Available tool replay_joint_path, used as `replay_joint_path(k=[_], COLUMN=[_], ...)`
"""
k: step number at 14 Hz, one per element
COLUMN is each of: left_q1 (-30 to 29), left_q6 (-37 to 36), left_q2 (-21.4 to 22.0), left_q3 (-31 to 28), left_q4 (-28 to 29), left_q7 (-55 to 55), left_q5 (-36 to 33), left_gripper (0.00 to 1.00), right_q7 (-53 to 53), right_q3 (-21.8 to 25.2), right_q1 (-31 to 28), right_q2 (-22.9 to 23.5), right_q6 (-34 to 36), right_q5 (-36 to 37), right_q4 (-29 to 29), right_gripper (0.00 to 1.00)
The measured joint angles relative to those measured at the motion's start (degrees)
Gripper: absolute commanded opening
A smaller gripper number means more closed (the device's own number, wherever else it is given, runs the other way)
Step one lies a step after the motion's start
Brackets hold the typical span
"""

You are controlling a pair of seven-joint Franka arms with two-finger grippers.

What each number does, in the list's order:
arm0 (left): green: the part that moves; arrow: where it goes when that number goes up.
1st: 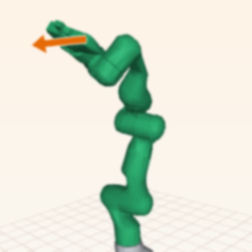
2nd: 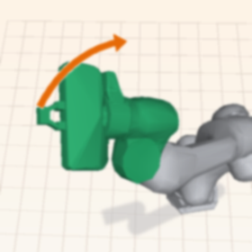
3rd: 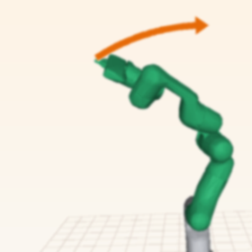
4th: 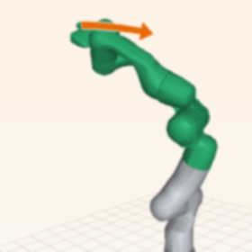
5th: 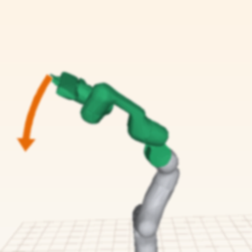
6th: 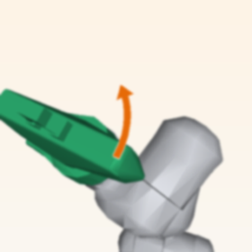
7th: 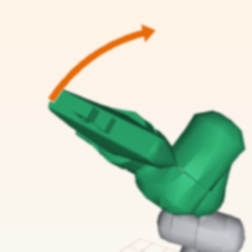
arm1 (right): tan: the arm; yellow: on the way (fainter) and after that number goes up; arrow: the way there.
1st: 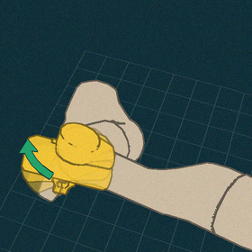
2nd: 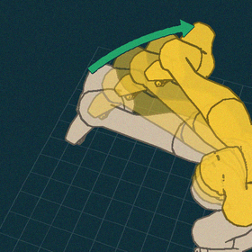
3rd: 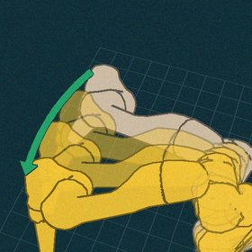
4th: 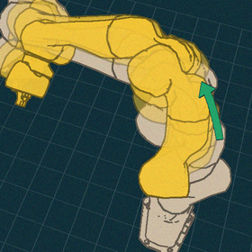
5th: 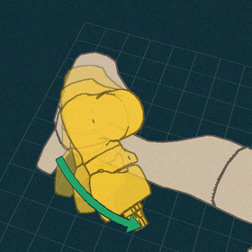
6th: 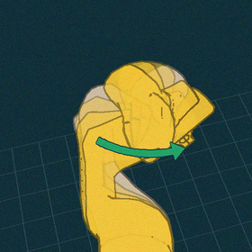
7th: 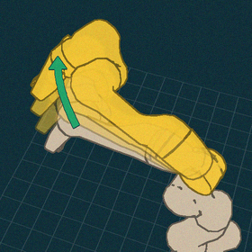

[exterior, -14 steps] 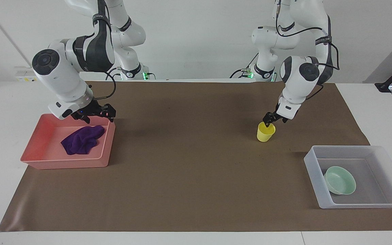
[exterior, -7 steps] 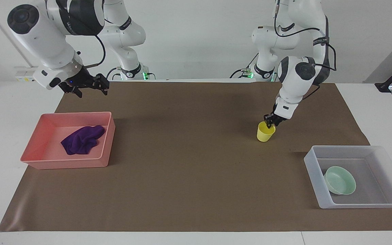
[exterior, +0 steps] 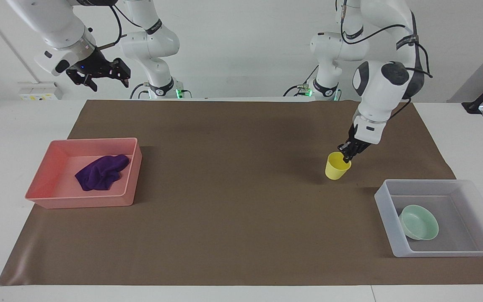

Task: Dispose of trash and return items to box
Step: 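Carry the yellow cup into the clear box while the right gripper withdraws, then lower the yellow cup into the clear box beside the bowl with the left gripper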

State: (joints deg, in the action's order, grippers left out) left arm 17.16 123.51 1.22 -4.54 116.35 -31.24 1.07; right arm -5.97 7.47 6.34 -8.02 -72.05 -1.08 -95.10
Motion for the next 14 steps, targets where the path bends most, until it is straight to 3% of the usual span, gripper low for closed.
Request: replay_joint_path(k=[4,7,10,14], left_q1=[-10.67,-18.42,-19.91,-19.52], left_q6=[2.44,6.85,7.68,7.15], left_q2=[-6.99,-15.83,-23.17,-25.51], left_q3=[-0.81,-0.95,-0.82,0.13], left_q4=[-11.91,-18.45,-21.72,-22.19], left_q7=[-1.20,-0.64,-0.60,-0.66], left_q5=[-0.33,-3.17,-3.50,-3.50], left_gripper=[0.00,0.00,0.00,0.03], right_q7=[0.00,0.00,0.00,0.00], right_q3=[0.39,0.51,0.51,0.51], right_q1=[-0.16,-0.30,-0.30,-0.30], right_q2=[0.13,0.14,0.14,0.14], right_q6=[-1.40,-1.43,-1.47,-2.01], right_q5=[0.03,0.04,0.04,0.25], right_q4=[-0.27,-0.29,-0.29,-0.30], right_gripper=[1.00,1.00,1.00,1.00])
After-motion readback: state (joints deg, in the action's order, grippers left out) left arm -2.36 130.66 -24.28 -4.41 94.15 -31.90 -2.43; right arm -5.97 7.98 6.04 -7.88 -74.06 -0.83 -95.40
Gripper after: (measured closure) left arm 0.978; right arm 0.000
